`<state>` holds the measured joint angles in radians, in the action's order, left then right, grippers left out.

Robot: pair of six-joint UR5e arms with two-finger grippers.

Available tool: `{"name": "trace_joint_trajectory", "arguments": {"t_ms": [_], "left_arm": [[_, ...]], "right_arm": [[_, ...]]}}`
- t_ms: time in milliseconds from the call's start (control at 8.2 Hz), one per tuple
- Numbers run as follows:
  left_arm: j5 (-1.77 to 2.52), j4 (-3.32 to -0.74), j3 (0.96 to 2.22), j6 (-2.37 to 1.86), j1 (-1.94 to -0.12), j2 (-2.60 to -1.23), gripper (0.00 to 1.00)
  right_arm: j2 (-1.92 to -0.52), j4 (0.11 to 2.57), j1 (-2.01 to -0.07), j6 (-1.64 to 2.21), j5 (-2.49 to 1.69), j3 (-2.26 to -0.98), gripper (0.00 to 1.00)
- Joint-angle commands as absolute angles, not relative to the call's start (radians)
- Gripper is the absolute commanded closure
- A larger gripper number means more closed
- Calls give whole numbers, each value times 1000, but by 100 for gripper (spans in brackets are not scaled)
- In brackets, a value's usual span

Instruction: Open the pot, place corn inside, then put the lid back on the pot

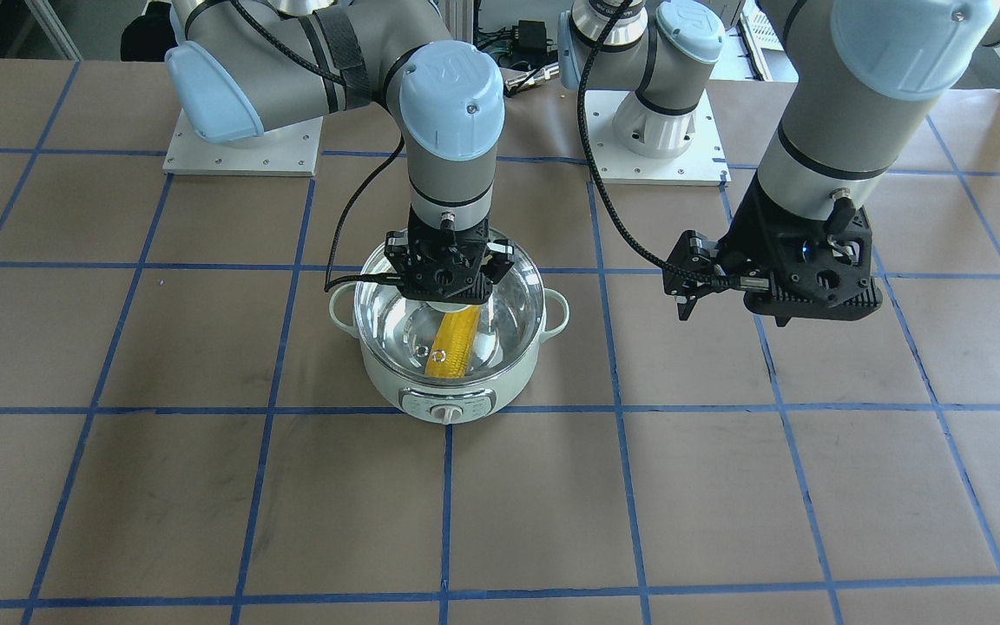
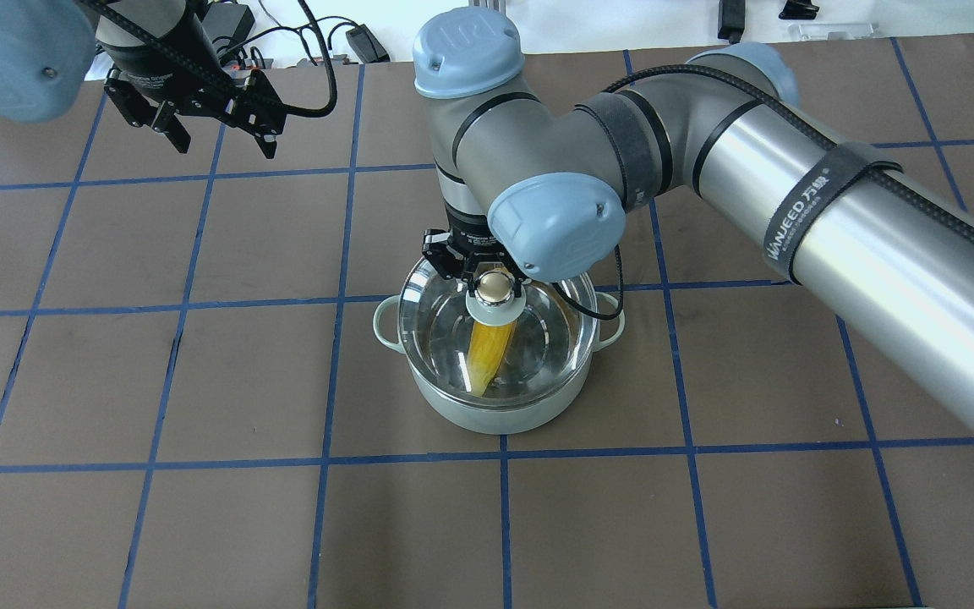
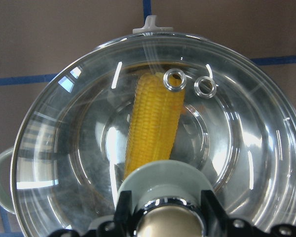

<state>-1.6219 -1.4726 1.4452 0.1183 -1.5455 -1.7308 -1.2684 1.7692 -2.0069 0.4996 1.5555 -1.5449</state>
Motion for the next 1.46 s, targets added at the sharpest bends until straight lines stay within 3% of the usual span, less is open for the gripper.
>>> {"name": "trace_joint_trajectory", "arguments": {"t_ms": [0, 1341], "left_arm": [[-1623, -1477, 1447, 118, -1546, -1703, 0], [-1621, -1476, 1470, 120, -1546, -1697, 0]], "right_arm": [[-1267, 1770, -2008, 497, 1557, -1545, 60], [-1266, 1770, -2006, 499, 1548, -1546, 55]]}}
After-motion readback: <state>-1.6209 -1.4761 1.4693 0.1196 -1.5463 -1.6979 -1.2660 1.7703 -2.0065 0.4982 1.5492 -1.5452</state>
